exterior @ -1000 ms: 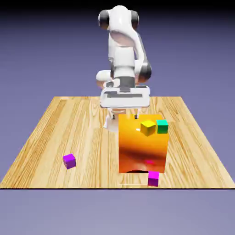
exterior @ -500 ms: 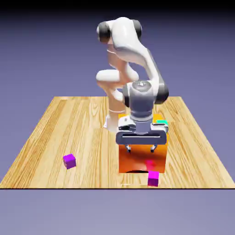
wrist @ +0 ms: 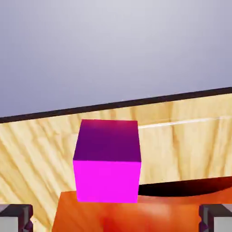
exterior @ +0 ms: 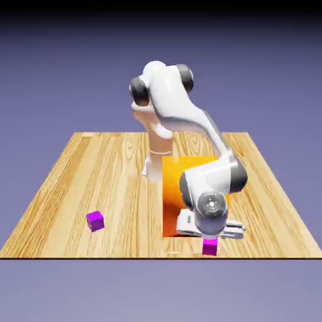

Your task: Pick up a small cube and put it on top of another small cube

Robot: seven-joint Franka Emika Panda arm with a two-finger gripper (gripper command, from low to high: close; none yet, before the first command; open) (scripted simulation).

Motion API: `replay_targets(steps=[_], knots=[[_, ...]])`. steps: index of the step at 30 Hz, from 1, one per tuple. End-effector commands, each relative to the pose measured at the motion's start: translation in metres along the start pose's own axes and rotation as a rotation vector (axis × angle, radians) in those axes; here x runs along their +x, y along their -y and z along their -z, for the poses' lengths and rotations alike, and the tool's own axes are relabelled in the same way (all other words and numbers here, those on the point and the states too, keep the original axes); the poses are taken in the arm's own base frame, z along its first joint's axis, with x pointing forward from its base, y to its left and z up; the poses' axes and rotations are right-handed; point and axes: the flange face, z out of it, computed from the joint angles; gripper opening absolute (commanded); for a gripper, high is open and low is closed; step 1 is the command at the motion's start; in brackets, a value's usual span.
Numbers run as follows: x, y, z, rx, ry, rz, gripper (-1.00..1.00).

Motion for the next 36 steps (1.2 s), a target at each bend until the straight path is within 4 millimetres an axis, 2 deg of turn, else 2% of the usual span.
replay_targets(steps=[1,6,10,11,12,15,21,23,27,36], knots=[[0.003,0.005,-0.007,-0.022,0.022,-0.005,0.00],[0.005,0.013,-0.048,-0.034,0.029,0.001,0.00],[0.011,0.013,-0.070,-0.021,0.022,-0.005,0.00],[0.011,0.013,-0.070,-0.021,0.022,-0.005,-1.00],[0.011,0.013,-0.070,-0.021,0.022,-0.005,-1.00],[0.006,0.013,-0.054,-0.032,0.028,0.000,-1.00],[0.003,0.005,-0.007,-0.022,0.022,-0.005,-1.00],[0.003,0.004,-0.005,-0.021,0.022,-0.005,-1.00],[0.012,-0.011,-0.007,0.072,0.125,-0.096,-1.00],[0.051,-0.060,0.001,0.340,0.354,-0.372,-1.00]])
